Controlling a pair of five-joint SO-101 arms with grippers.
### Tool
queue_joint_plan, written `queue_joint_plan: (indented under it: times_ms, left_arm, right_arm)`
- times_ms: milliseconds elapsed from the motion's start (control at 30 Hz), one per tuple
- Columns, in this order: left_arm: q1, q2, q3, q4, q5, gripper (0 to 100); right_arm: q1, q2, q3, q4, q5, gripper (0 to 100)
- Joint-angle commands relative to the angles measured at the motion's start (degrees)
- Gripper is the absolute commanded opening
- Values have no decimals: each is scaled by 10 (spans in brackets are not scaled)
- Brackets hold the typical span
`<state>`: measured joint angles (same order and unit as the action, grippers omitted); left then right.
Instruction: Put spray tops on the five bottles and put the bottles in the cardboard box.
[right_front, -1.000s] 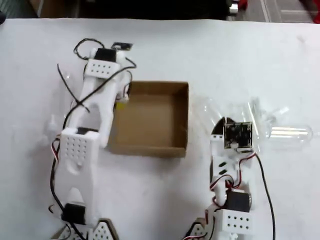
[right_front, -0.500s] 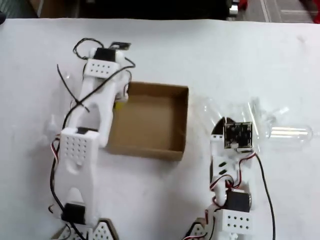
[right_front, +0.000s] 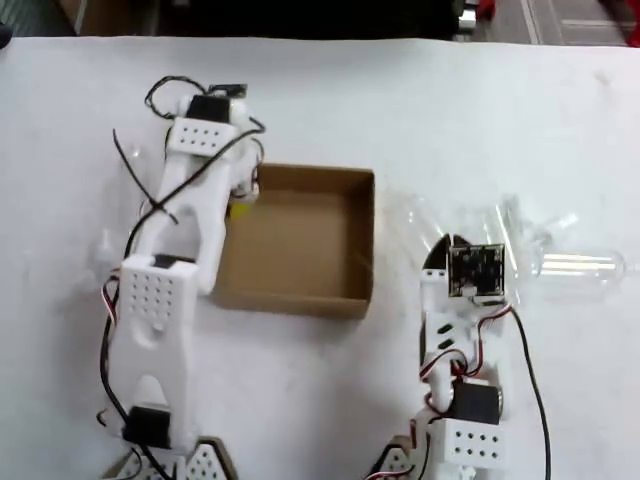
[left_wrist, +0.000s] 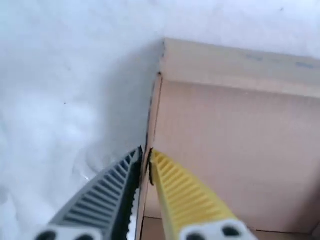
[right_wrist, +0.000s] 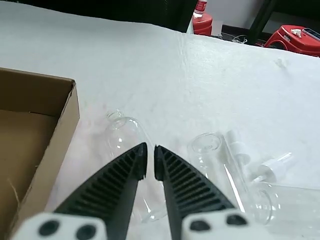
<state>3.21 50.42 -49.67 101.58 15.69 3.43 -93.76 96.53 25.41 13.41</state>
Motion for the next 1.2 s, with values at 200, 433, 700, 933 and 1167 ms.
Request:
queue_joint_plan:
  times_ms: [200, 433, 700, 933, 1167]
  left_arm:
    - [-15, -124, -18, 8, 32, 197]
    - [-20, -223, -19, 9, -5, 197]
    - [-88, -481, 41, 10, -112, 195]
    - [-86, -698, 328, 0, -125, 195]
    - [-109, -887, 590, -161, -127, 195]
  right_arm:
    - [-1, 4, 6, -11, -4, 18]
    - [-1, 4, 6, -11, -4, 18]
    - [-1, 4, 6, -11, -4, 18]
    - [-1, 4, 6, -11, -4, 18]
    - [-1, 4, 6, -10, -4, 18]
